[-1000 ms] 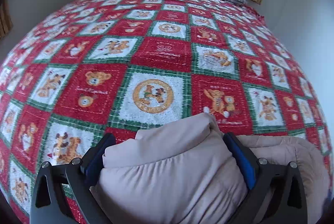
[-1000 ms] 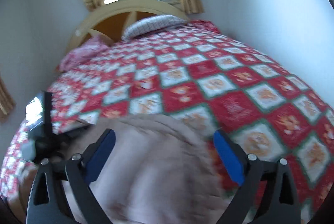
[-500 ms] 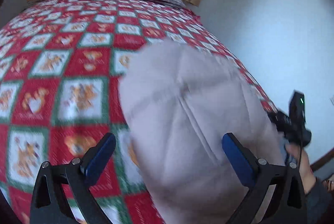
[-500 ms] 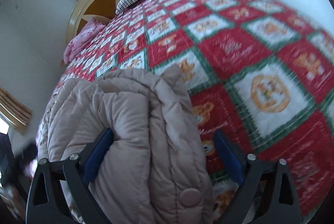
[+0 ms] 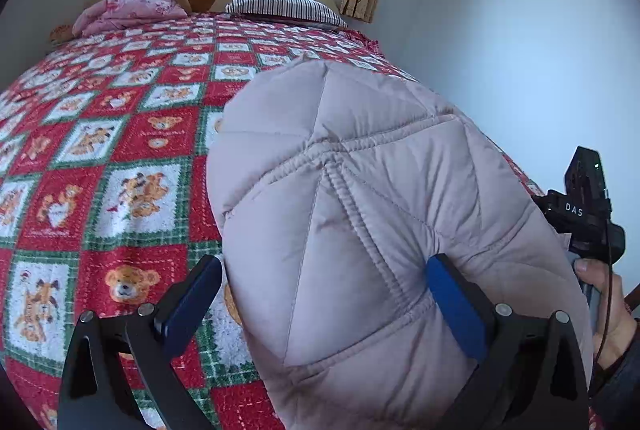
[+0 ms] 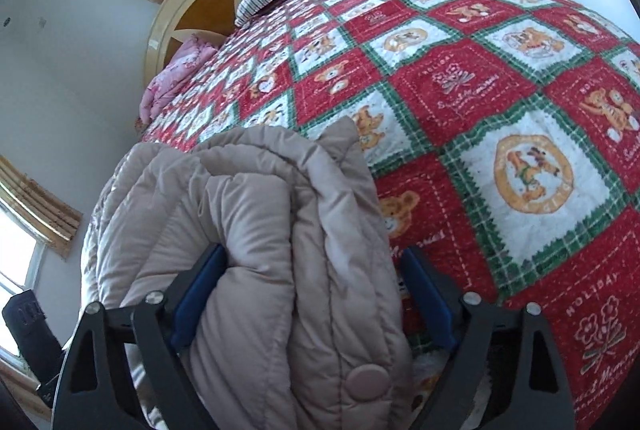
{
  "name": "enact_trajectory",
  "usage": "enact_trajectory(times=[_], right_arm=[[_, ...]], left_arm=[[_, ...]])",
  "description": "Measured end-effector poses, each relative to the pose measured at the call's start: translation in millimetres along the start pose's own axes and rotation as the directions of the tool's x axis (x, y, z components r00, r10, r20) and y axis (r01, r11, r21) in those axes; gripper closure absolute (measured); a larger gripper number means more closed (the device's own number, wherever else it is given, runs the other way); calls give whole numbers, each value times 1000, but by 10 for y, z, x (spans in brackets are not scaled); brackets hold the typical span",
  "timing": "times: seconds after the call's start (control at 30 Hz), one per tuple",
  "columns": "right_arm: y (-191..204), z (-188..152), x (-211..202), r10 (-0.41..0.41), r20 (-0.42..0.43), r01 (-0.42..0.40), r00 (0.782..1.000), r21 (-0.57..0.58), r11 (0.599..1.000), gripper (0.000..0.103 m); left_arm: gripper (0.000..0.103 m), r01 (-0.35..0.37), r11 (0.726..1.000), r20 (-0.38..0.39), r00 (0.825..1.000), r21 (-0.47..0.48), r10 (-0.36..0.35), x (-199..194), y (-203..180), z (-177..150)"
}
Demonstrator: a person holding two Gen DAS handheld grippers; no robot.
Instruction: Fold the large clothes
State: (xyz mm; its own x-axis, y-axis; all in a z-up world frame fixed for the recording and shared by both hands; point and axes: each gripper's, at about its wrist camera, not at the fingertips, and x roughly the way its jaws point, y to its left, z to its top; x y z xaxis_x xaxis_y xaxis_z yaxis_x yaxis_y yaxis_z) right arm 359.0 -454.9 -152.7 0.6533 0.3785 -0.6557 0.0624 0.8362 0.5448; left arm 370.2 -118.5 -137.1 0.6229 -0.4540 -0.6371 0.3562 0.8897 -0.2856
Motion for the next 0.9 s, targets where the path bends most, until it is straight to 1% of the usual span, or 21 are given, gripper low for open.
enact_trajectory(times=[0.07, 0.1, 0.23, 0.4, 0.57, 0.67, 0.73, 0.8, 0.83, 0.9], right_arm=[[-2, -18, 18, 83, -12, -84, 996, -10, 996, 27], [-20, -26, 28, 98, -17, -98, 995, -1, 995, 27], [4, -20, 56, 100, -36, -100, 994, -5, 995, 26], [23, -2, 102, 95, -51, -96, 994, -14, 995, 23], [49, 20, 138, 93, -59, -95, 994, -25, 995, 22], [31, 24, 132, 98, -62, -100, 993, -29, 995, 24], [38, 23, 135, 105, -64, -107, 992, -35, 994, 28], [43, 4, 128, 119, -66, -121, 991, -38, 992, 37], [59, -6, 120, 119, -65, -122, 991, -44, 992, 39], [104, -37, 97, 105, -59, -109, 993, -61, 992, 46]], left_arm=[[1, 19, 1000, -7, 1000, -18, -19, 39, 30, 4], [1, 26, 999, -10, 1000, -24, -26, 52, 34, 4], [1, 26, 999, -7, 1000, -21, -26, 77, -5, 7], [1, 25, 1000, -9, 1000, -11, -25, 92, -34, 16], [1, 56, 998, -16, 998, -13, -56, 114, -25, 20], [1, 78, 997, -21, 997, -12, -78, 128, -20, 32], [4, 79, 997, -19, 997, 4, -78, 109, -55, 41], [12, 73, 997, -13, 997, 35, -72, 63, -126, 46], [15, 68, 996, -11, 998, 49, -68, 48, -155, 52], [25, 55, 996, -3, 998, 76, -55, -4, -205, 55]])
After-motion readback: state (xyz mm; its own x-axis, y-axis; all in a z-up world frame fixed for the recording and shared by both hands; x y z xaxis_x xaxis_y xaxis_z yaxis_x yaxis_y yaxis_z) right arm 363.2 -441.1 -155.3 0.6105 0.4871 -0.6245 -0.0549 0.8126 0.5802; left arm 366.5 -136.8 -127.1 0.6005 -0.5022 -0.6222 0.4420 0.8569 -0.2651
